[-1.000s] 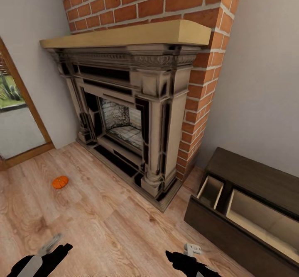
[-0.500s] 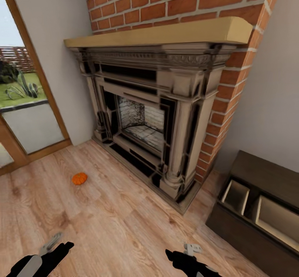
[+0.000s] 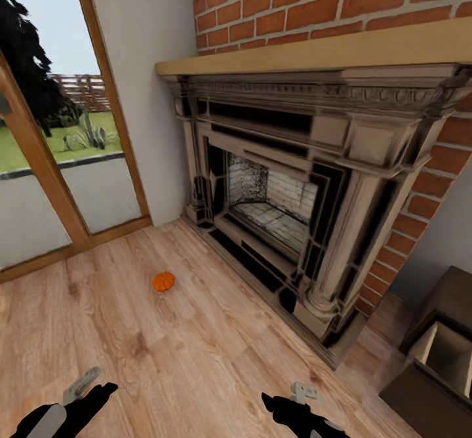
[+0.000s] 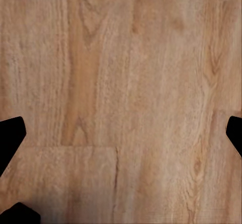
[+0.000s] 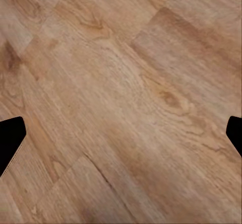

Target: Place each of the two pumpkins and all three candles from the living room inside a cabinet in the living room (use any cabinet), then make sure every cabinet is closed, and position the cauldron so it is next to a table in the living room.

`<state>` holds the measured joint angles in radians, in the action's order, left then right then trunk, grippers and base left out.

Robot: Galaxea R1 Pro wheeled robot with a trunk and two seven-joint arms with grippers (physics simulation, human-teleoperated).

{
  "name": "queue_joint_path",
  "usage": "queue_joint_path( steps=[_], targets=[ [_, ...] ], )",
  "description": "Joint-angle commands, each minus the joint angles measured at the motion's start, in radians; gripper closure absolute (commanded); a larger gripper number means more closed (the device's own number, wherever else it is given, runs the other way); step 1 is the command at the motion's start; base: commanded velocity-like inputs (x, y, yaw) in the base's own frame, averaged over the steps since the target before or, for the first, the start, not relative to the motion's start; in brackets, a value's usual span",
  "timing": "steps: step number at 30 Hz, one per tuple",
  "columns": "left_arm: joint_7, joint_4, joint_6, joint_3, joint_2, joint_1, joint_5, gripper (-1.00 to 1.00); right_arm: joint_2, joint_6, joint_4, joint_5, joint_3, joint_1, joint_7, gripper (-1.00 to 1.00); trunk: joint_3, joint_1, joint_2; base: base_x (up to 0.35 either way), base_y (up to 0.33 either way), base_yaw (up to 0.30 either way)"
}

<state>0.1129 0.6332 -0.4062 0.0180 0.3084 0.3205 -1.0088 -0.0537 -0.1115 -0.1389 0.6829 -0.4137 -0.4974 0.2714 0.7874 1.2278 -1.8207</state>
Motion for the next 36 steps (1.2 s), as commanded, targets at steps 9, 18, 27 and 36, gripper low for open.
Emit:
queue_joint_path(
  steps=[9,18,27,36],
  targets=[
    [0.007,0.002,-0.003,0.003,0.000,0.000,-0.010,-1.00,0.000,-0.005,0.002,0.010,-0.008,-0.001,0.003,-1.00,0.001,0.000,0.000,0.290,0.165,0.292],
    [0.007,0.002,-0.003,0.004,0.000,0.000,-0.011,-1.00,0.000,-0.006,0.002,0.010,-0.008,-0.001,0.005,-1.00,0.001,0.000,0.000,0.293,0.133,0.248],
    [0.007,0.002,-0.003,0.004,0.000,0.000,-0.010,-1.00,0.000,-0.002,0.002,0.010,-0.010,-0.001,0.005,-1.00,0.001,0.000,0.000,0.233,0.227,0.023],
    [0.007,0.002,-0.003,0.005,0.000,0.000,-0.010,-1.00,0.000,-0.003,0.001,0.012,-0.009,-0.001,0.012,-1.00,0.001,0.000,0.000,0.279,0.213,0.000]
  ],
)
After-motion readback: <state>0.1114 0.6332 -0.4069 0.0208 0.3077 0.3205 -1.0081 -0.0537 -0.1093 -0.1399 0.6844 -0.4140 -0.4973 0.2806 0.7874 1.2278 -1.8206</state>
